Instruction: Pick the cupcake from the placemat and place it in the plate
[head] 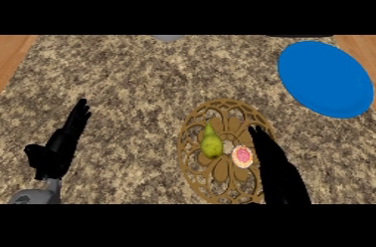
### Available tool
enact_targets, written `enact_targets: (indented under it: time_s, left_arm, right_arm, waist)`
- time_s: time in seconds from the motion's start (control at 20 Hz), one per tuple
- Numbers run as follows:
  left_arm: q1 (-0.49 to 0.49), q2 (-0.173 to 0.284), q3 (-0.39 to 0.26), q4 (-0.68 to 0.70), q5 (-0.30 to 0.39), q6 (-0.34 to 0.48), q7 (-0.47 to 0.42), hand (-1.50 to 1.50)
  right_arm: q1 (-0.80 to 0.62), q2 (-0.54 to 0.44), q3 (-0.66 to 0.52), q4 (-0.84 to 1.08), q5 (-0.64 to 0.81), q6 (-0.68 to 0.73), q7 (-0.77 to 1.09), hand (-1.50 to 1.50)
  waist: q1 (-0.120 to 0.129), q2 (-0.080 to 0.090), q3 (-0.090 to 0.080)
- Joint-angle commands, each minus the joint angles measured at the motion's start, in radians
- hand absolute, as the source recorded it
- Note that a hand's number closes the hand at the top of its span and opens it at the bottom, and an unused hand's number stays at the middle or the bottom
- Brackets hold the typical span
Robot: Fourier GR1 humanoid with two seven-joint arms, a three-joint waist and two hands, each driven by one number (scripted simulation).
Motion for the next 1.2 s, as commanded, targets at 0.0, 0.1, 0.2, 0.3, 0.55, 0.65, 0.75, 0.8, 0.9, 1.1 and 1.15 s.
enact_targets:
  time_s: [0.0,0.1,0.2,0.3,0.55,0.65,0.75,0.8,0.9,1.1,1.15]
  left_arm:
    - [0.002,0.01,0.047,0.039,-0.007,-0.044,-0.039,0.0]
    - [-0.044,-0.021,0.026,0.027,-0.023,-0.003,0.008,0.0]
    - [-0.003,-0.043,0.015,-0.02,-0.039,-0.004,0.026,0.0]
    - [0.018,-0.037,0.04,0.002,-0.052,-0.04,0.002,0.0]
    - [0.012,-0.068,0.061,-0.037,-0.069,-0.044,0.032,0.0]
    - [-0.002,-0.044,0.085,-0.003,-0.065,-0.083,0.014,0.0]
    - [-0.006,-0.09,0.07,-0.009,-0.091,-0.047,0.032,0.0]
    - [-0.013,-0.057,0.1,0.002,-0.089,-0.061,0.017,0.0]
    - [0.016,-0.066,0.104,0.008,-0.096,-0.087,-0.001,0.0]
    - [0.006,-0.073,0.132,0.029,-0.092,-0.123,-0.026,0.0]
    - [-0.021,-0.084,0.138,0.022,-0.112,-0.109,0.011,0.0]
  right_arm:
    - [-0.043,0.046,0.001,-0.005,0.018,0.11,0.097,-1.5]
    - [-0.007,-0.022,-0.028,0.014,0.013,0.132,0.072,-1.5]
    - [-0.087,0.014,-0.114,0.094,-0.051,0.166,0.033,-1.5]
    - [-0.043,0.049,-0.063,0.048,-0.017,0.179,0.066,-1.5]
    - [-0.071,0.097,-0.083,0.219,0.028,0.115,-0.028,-1.5]
    - [-0.128,0.078,-0.167,0.273,-0.008,0.148,-0.063,-1.5]
    - [-0.059,0.103,-0.068,0.268,0.092,0.102,-0.035,-1.5]
    - [-0.112,0.116,-0.103,0.328,0.097,0.106,-0.029,-1.5]
    - [-0.102,0.098,-0.156,0.385,0.082,0.066,-0.108,-1.5]
    - [-0.095,0.147,-0.13,0.493,0.129,-0.005,-0.153,-1.5]
    - [-0.059,0.08,-0.191,0.358,0.055,0.095,-0.179,-1.5]
  waist:
    - [0.0,0.001,0.0]
    - [-0.004,0.001,0.0]
    - [0.001,0.001,0.001]
    - [0.0,0.0,0.0]
    - [0.001,0.0,0.001]
    - [0.002,0.001,0.001]
    - [0.0,0.0,0.001]
    - [0.001,0.001,0.001]
    - [0.001,0.001,0.001]
    - [0.001,0.001,0.001]
    - [-0.002,0.001,0.001]
